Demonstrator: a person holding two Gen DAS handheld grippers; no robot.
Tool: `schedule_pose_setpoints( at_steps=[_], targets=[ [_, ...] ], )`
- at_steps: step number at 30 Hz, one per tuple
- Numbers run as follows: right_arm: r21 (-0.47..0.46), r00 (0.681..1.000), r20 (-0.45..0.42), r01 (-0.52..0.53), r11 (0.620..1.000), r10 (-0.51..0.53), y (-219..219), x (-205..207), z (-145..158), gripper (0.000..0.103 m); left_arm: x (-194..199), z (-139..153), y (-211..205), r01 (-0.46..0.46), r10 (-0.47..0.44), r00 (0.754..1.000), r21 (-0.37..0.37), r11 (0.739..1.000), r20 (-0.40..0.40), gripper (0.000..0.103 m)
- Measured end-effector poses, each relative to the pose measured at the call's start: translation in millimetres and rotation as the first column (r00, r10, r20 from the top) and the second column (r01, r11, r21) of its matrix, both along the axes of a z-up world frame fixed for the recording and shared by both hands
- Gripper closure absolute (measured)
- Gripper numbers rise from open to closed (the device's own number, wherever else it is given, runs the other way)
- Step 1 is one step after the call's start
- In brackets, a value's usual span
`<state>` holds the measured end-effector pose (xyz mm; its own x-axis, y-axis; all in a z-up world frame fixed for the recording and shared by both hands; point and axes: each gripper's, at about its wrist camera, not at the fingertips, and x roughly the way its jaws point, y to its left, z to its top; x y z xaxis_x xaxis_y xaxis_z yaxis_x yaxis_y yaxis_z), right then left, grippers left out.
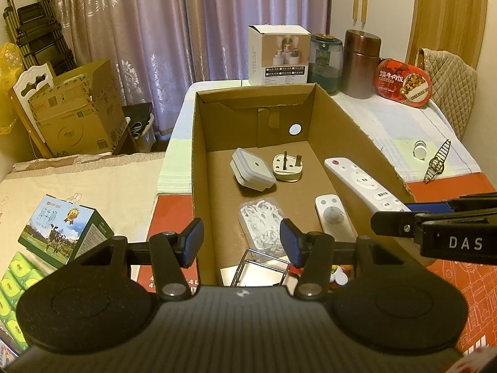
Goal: Organize rigid objects
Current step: 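Open the right gripper to release the white remote into the box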
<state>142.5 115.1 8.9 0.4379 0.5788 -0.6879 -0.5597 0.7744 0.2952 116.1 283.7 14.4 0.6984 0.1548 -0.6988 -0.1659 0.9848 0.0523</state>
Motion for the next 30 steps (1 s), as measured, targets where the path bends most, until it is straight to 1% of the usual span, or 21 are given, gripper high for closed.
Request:
schedule_pose_setpoints(
  at_steps=[15, 20, 24, 30],
  targets=[
    [0.004, 1.0, -0.01, -0.001, 1.0, 0.001, -0.1, 1.4, -2.9, 0.068, 0.6, -0.5, -1.6, 0.005, -0.005, 1.0, -0.004, 1.0, 0.003, 0.054],
    [0.045, 1.0, -0.018, -0.013, 0.999, 0.014, -1.5, 3.6, -1.3, 0.068, 0.8, -0.2, -1.6, 0.004, -0.004, 1.0, -0.003, 1.0, 0.003, 0.054],
    [0.053, 1.0, 0.006, 0.015, 0.998, -0.016, -6.4, 3.4, 4.5, 0.066, 0.5, 1.8, -1.4, 0.0, 0.0, 1.0, -0.003, 1.0, 0.006, 0.054],
    [0.079, 0.999, 0.006, 0.049, 0.996, -0.05, -25.7, 0.9, 10.9, 0.061, -3.2, 8.4, -3.8, -0.003, 0.003, 1.0, -0.003, 1.0, 0.018, 0.054]
  ],
)
